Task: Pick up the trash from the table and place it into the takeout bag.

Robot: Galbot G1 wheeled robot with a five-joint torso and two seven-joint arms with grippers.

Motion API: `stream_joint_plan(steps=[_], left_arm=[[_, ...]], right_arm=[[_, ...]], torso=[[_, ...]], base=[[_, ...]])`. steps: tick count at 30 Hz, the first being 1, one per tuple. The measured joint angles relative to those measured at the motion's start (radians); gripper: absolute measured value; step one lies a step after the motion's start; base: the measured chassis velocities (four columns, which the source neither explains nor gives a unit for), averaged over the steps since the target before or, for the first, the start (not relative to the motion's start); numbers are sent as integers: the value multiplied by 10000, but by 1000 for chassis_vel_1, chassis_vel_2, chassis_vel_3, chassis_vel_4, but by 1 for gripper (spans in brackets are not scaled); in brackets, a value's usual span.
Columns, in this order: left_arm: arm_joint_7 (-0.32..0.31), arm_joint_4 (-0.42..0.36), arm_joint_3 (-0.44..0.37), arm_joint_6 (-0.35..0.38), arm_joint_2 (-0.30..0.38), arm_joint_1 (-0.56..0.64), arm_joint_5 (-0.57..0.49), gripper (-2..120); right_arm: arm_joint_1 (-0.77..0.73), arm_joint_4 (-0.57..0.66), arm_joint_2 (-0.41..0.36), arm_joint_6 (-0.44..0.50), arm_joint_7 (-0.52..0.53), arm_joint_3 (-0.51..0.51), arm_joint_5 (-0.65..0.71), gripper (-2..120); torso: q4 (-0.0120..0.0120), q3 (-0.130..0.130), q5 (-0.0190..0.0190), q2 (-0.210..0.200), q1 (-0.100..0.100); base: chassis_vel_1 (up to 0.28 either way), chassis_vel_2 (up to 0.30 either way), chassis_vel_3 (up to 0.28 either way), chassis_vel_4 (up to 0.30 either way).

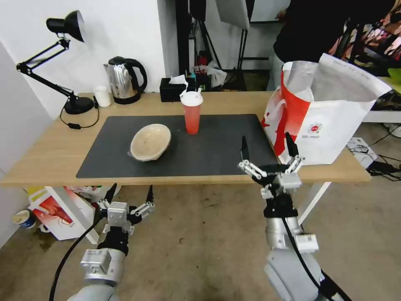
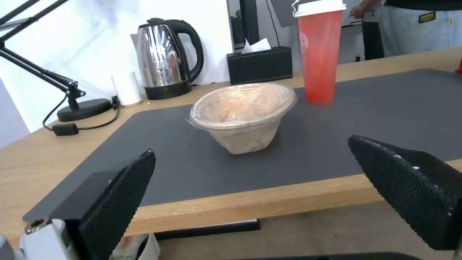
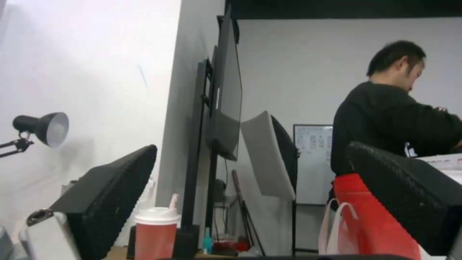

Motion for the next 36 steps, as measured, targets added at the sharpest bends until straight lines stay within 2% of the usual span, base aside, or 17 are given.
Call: stream_joint_plan(steps=[5, 13, 18, 24, 36], left_arm=[[0, 0, 1, 0, 0, 0, 0, 100], [0, 0, 1, 0, 0, 0, 0, 100], [0, 0, 1, 0, 0, 0, 0, 100], [0, 0, 1, 0, 0, 0, 0, 100], [0, 0, 1, 0, 0, 0, 0, 100]], right_arm=[[-816, -93, 31, 690, 430, -74, -616, 100], [-1621, -257, -58, 1121, 653, -139, -1134, 100], [-1866, -874, -29, 1408, 882, -229, -1338, 100], [-1950, -1319, 32, 1479, 1180, -341, -1542, 100], [-2364, -1456, 153, 1507, 1475, -518, -1899, 100]], torso=[[-3, -1, 1, 0, -1], [-3, -1, 0, 0, -1], [-2, 0, 1, -2, 0], [-2, 0, 1, -2, 0], [-2, 0, 0, -1, 0]], base=[[0, 0, 0, 0], [0, 0, 0, 0], [0, 0, 0, 0], [0, 0, 0, 0], [0, 0, 0, 0]])
